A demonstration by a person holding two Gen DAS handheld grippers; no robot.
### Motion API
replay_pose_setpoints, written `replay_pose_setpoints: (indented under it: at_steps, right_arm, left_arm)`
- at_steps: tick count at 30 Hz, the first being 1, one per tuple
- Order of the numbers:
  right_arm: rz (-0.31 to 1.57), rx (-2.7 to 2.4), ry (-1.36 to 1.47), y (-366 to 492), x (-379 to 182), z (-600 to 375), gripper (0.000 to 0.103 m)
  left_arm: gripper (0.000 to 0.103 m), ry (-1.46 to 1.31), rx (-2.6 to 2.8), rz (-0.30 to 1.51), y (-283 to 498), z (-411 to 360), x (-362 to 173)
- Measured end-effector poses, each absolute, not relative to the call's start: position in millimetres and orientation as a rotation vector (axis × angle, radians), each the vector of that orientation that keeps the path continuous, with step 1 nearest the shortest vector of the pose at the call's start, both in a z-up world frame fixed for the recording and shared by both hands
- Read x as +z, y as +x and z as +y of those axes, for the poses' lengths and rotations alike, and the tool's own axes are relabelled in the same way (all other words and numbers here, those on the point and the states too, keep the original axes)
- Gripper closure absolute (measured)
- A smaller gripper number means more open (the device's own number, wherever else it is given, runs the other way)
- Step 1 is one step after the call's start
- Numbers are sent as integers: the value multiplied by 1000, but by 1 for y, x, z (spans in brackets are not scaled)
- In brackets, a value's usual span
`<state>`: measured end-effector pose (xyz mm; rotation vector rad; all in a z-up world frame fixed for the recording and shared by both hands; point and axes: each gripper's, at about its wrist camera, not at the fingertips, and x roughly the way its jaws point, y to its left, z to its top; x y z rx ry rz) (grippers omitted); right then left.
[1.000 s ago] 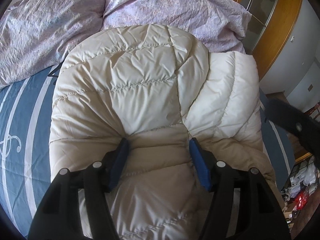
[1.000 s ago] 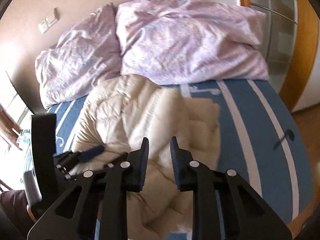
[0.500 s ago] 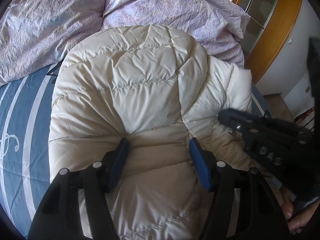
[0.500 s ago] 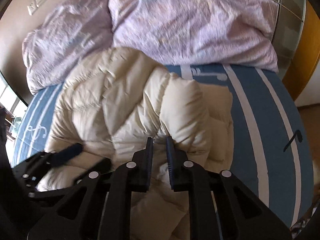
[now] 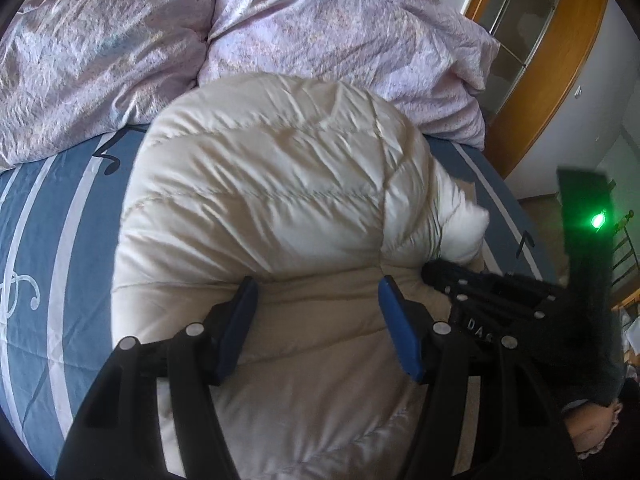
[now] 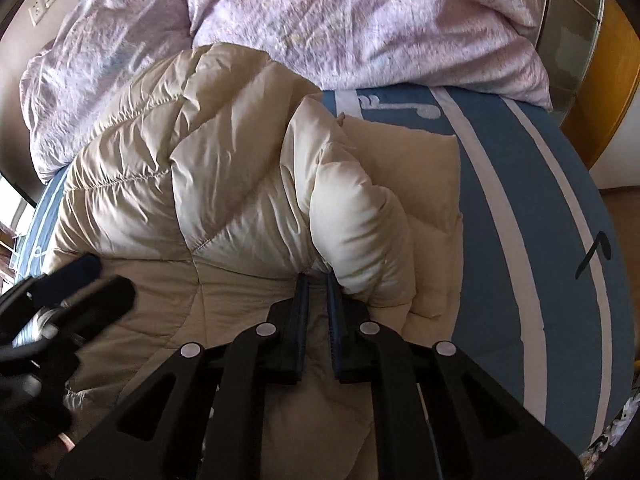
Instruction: Fold large clothes
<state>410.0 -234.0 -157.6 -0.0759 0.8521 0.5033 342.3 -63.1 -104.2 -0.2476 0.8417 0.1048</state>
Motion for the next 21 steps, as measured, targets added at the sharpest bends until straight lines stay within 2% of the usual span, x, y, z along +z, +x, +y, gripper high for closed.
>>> replay_pose_setpoints:
  at_steps: [12,21]
  right_arm:
    - [864,501,-25,416,-170,-241,95]
    - [853,490,-13,416,-173,-241,95]
  left_arm:
    - [40,-234,217,763,360,-20,-74]
    - [37,-147,270,866,375,-9,-110]
